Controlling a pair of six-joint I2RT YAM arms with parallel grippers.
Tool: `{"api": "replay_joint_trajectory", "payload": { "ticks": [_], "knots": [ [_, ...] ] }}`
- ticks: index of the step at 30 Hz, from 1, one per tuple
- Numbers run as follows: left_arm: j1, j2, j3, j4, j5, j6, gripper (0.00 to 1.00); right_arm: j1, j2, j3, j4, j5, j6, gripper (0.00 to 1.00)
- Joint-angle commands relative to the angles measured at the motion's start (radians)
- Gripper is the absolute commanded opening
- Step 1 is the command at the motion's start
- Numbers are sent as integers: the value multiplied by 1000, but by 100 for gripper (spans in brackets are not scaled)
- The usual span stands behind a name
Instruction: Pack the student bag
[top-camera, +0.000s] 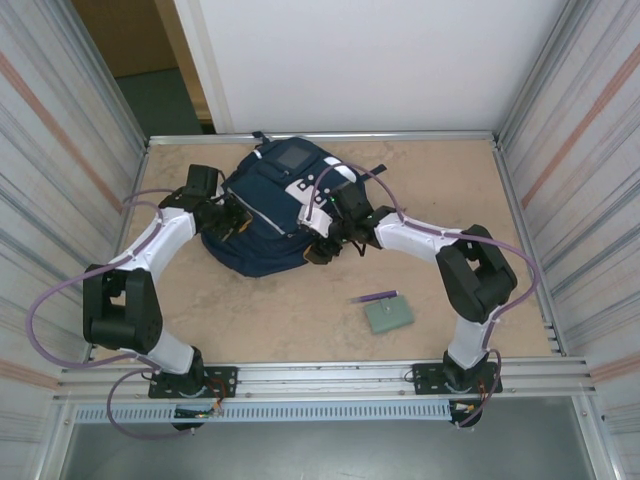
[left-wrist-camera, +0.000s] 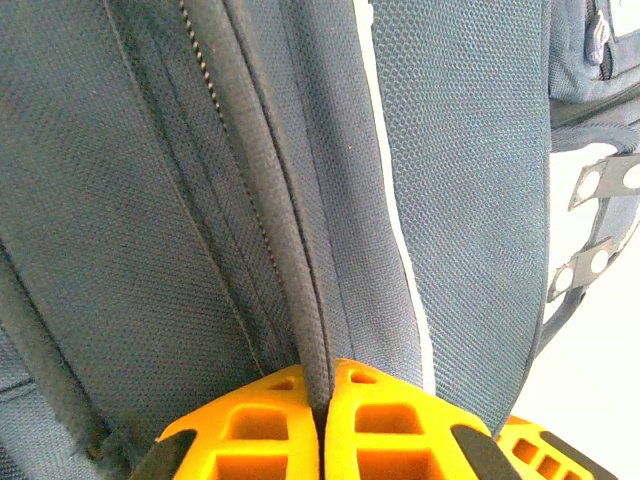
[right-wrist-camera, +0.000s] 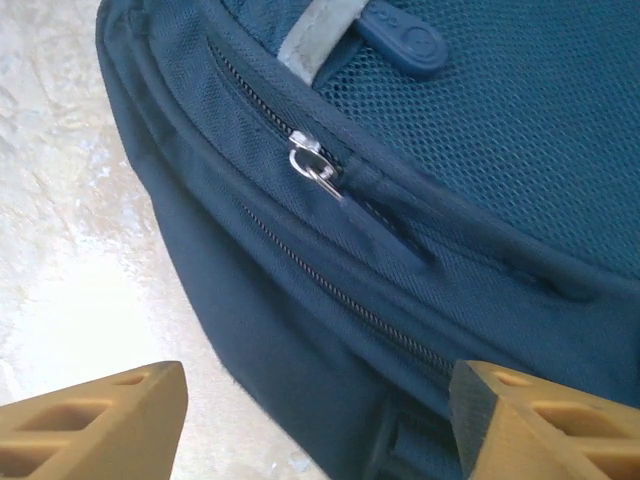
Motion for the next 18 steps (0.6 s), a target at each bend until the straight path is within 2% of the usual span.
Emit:
{"api": "replay_joint_trajectory", "payload": {
  "ticks": [1, 6, 10, 12, 18],
  "knots": [
    [-7, -43, 26, 17, 91, 1, 0, 23, 19, -13, 141, 41, -51, 67],
    [-8, -42, 34, 0, 111, 24, 0, 14, 31, -40, 258, 63, -16, 64],
    [-6, -53, 37, -14, 109, 30, 0, -1, 21, -56, 279, 16, 1, 62],
    [-5, -61, 35, -15, 111, 30, 0, -14, 18, -66, 313, -33, 45, 56],
    [-6, -78, 25, -10, 109, 12, 0, 4, 29, -52, 308, -102, 78, 28]
  ]
}}
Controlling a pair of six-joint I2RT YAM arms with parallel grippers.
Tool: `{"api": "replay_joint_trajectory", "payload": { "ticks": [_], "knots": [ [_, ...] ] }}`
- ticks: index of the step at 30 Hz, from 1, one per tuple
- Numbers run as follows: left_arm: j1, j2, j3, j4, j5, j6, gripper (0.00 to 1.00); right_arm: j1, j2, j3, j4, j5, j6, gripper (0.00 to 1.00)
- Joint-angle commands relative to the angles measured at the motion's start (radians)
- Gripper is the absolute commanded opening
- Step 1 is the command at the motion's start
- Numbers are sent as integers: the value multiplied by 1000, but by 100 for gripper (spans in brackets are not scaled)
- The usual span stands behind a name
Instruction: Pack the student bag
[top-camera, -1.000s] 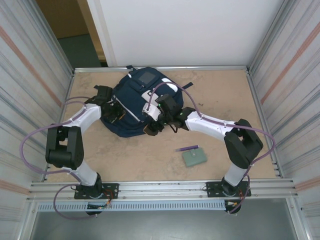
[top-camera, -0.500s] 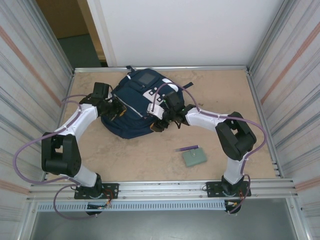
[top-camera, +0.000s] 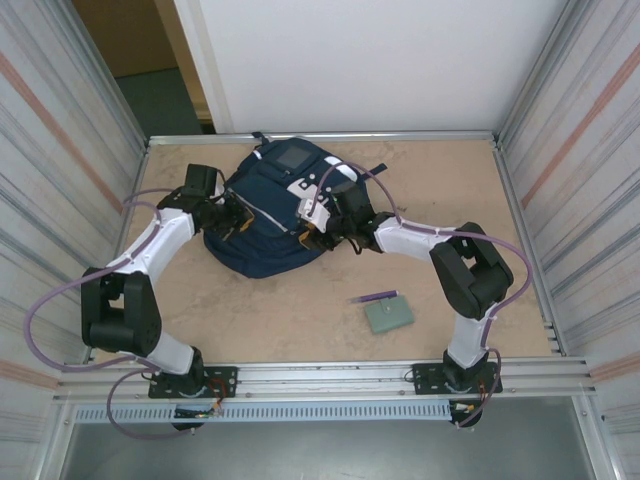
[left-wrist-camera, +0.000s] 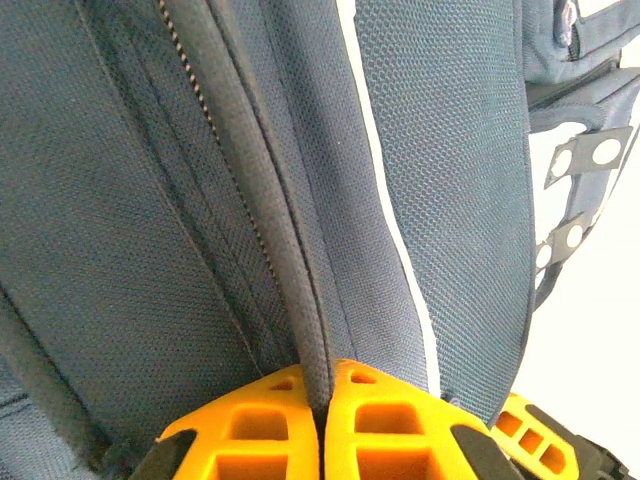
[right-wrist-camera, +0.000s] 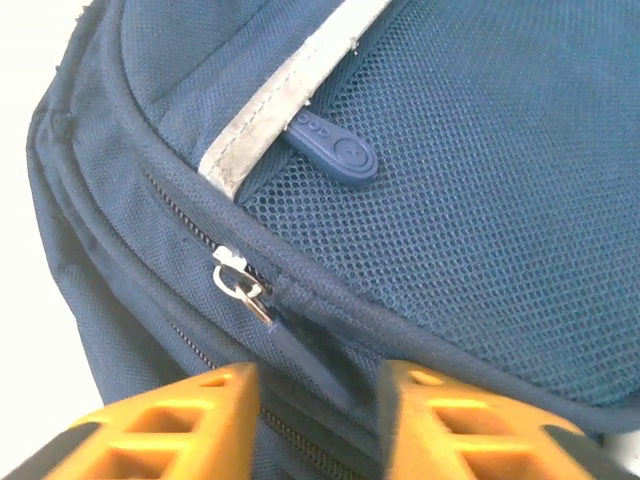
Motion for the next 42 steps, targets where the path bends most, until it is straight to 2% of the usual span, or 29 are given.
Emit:
{"api": "replay_joint_trajectory", "payload": {
  "ticks": [1, 7, 13, 16, 20, 22, 25, 28, 32, 34, 38, 40, 42],
  "knots": [
    [-7, -58, 18, 2, 67, 9, 0, 29, 11, 5, 44, -68, 35, 25],
    [-13, -63, -6, 33, 57, -10, 0, 92, 10, -37, 109, -28, 86, 9],
    [-37, -48, -15, 52, 39, -15, 0, 146, -7, -65, 154, -52, 242, 5],
    [-49, -36, -21, 63, 30, -27, 0, 188, 0, -52, 159, -2, 372, 15],
    [-70, -27, -36, 92, 16, -49, 0, 255, 46, 22, 120, 136, 550, 16],
    [-89, -16, -41, 113, 8, -57, 0, 277, 67, 27, 188, 172, 667, 23],
    [-100, 4, -40, 131, 19, -59, 0, 284, 74, 28, 260, 157, 831, 31],
    [-93, 15, -34, 133, 27, -41, 1, 278, 36, -39, 335, 108, 901, 35],
    [-72, 23, -34, 127, 49, 26, 7, 247, -74, -169, 337, 39, 762, 42],
    [-54, 18, -43, 126, 61, 58, 9, 222, -167, -229, 274, -60, 578, 45],
    [-17, -9, -68, 118, 75, 84, 5, 158, -321, -248, 8, -136, 192, 49],
    [-5, -18, -73, 113, 89, 92, 3, 117, -356, -220, -126, -116, 20, 51],
    [-4, -20, -70, 104, 99, 98, 2, 79, -353, -197, -149, -64, -68, 55]
  ]
}}
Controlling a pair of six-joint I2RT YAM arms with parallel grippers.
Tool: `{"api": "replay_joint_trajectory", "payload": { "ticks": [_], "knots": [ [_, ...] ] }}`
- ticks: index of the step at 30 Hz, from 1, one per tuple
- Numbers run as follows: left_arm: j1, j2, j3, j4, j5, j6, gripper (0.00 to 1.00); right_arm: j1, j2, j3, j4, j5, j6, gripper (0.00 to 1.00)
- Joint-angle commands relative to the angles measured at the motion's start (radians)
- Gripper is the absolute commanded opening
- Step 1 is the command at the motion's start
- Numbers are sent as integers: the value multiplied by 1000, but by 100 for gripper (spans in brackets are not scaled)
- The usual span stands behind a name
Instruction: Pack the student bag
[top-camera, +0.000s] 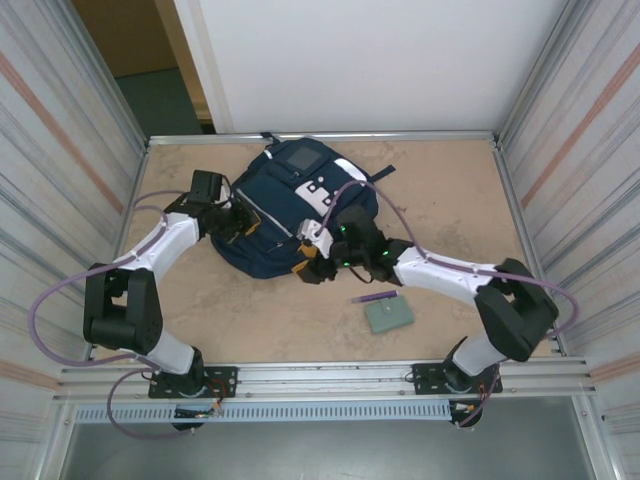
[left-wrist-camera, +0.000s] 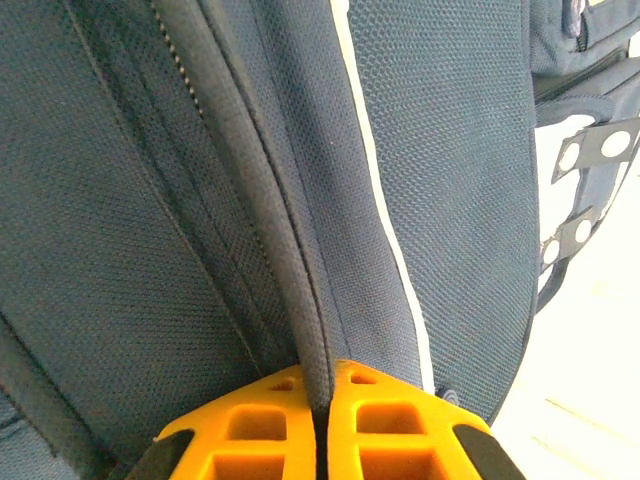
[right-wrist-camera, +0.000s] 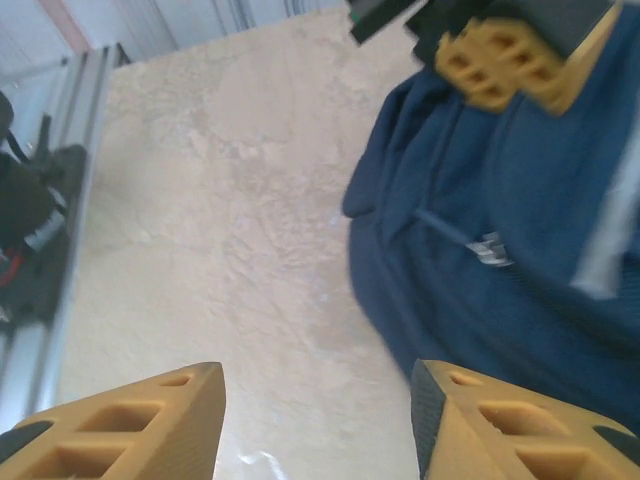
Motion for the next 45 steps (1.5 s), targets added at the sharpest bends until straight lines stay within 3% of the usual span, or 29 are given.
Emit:
{"api": "replay_joint_trajectory", "payload": {
  "ticks": [1, 8, 18, 21, 24, 25, 28, 31, 35, 39, 45],
  "knots": [
    [9, -38, -3, -5, 61, 53, 2, -60, -2, 52, -165, 11, -343, 55],
    [8, -35, -6, -5, 95, 35, 2, -54, 173, 238, -199, 122, -555, 59],
    [8, -27, 6, -7, 114, 50, 2, -55, 359, 380, -269, 219, -721, 56],
    [10, -14, 16, -8, 117, 58, 2, -64, 390, 402, -305, 242, -762, 44],
    [12, 3, 32, -9, 127, 93, 8, -75, 393, 420, -314, 208, -754, 20],
    [12, 5, 35, 1, 144, 122, 13, -77, 390, 427, -316, 182, -739, 16],
    [11, -28, 27, 14, 235, 262, 40, -87, 384, 453, -314, 84, -662, 7],
    [-8, -129, -30, 36, 258, 458, 46, -97, 380, 465, -319, 31, -624, 4],
    [-110, -324, -212, 195, 236, 798, 54, -130, 360, 459, -326, -43, -576, 3],
    [-175, -378, -292, 281, 205, 914, 54, -153, 338, 443, -313, -107, -532, 2],
    [-227, -260, -197, 190, -2, 959, 45, -154, 344, 441, -312, -135, -512, 2]
  ]
}}
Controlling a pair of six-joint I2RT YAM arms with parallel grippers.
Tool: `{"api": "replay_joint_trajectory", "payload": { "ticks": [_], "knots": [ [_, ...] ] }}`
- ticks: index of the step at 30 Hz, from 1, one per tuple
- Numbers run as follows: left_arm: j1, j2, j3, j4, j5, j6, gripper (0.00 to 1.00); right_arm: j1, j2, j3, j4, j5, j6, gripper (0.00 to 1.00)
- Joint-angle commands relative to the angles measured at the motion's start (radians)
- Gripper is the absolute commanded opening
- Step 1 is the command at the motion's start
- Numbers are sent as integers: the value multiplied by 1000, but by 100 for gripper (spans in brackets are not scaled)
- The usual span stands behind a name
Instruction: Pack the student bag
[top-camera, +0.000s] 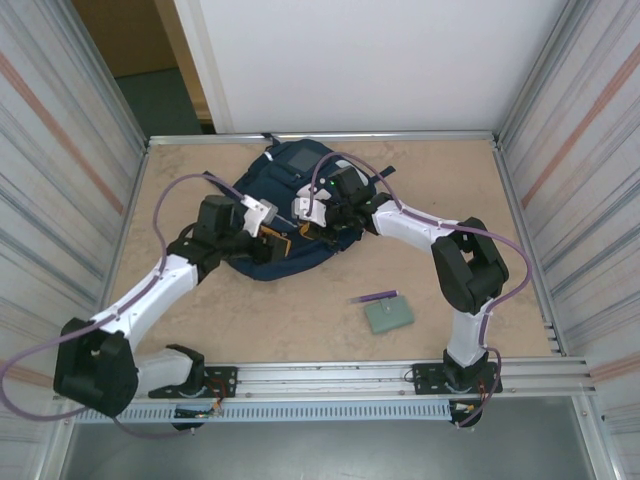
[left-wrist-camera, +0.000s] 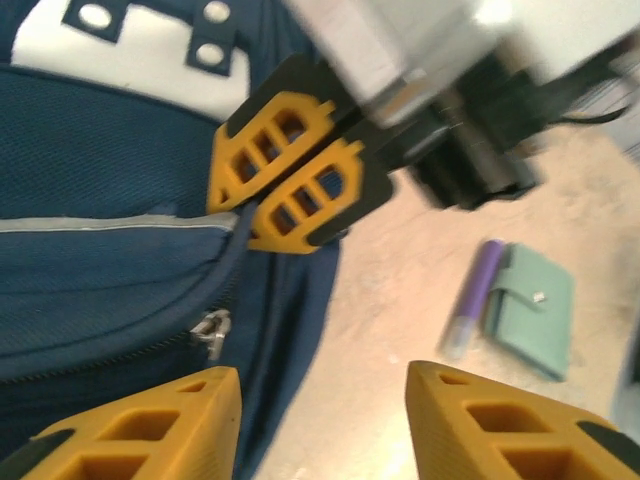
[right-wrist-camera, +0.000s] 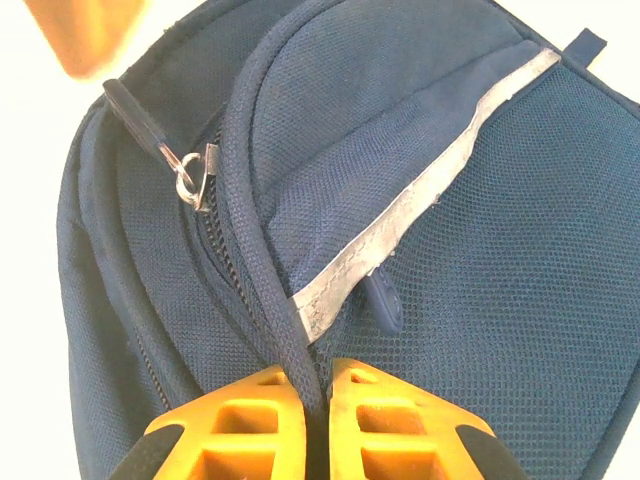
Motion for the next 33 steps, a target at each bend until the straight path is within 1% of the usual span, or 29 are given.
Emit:
{"api": "replay_joint_trajectory", "payload": {
  "ticks": [1, 3, 5, 7, 10, 13, 15, 16, 17, 18, 19, 23, 25, 29, 33],
  "knots": [
    [-22, 57, 53, -7, -147, 79, 45, 1, -35, 9, -15, -94, 61, 2],
    [-37, 85, 67, -3, -176, 81, 44, 3, -37, 7, -12, -103, 66, 2],
    [-62, 105, 79, -4, -234, 93, 43, 3, -39, 2, -11, -108, 71, 1],
    [-85, 121, 86, -6, -288, 112, 40, 3, -45, -1, -15, -110, 70, 1],
    [-92, 129, 88, -8, -359, 104, 30, -1, -51, -6, -19, -112, 66, 0],
    [-92, 123, 83, -6, -390, 104, 23, -7, -54, -11, -21, -115, 65, 0],
    [-93, 120, 78, -2, -412, 100, 15, -14, -57, -11, -23, -122, 67, 0],
    [-92, 121, 77, -4, -420, 96, 13, -16, -60, -11, -22, -122, 67, 0],
    [-92, 124, 78, -10, -421, 95, 9, -17, -61, -10, -24, -123, 67, 0],
    [-92, 126, 81, -16, -421, 94, 3, -19, -63, -11, -24, -122, 68, 0],
    [-92, 126, 81, -19, -422, 92, 0, -21, -63, -11, -25, -121, 66, 0],
    [-85, 116, 78, -43, -417, 95, 0, -34, -61, -8, -60, -96, 22, 0],
    [-65, 109, 76, -53, -385, 101, 0, -41, -58, -7, -88, -78, -9, 0],
    [4, 87, 67, -77, -256, 134, 0, -64, -63, -5, -135, -57, -52, 0],
    [38, 52, 52, -83, -246, 207, 0, -93, -75, -12, -152, -53, -64, 0]
  ]
}}
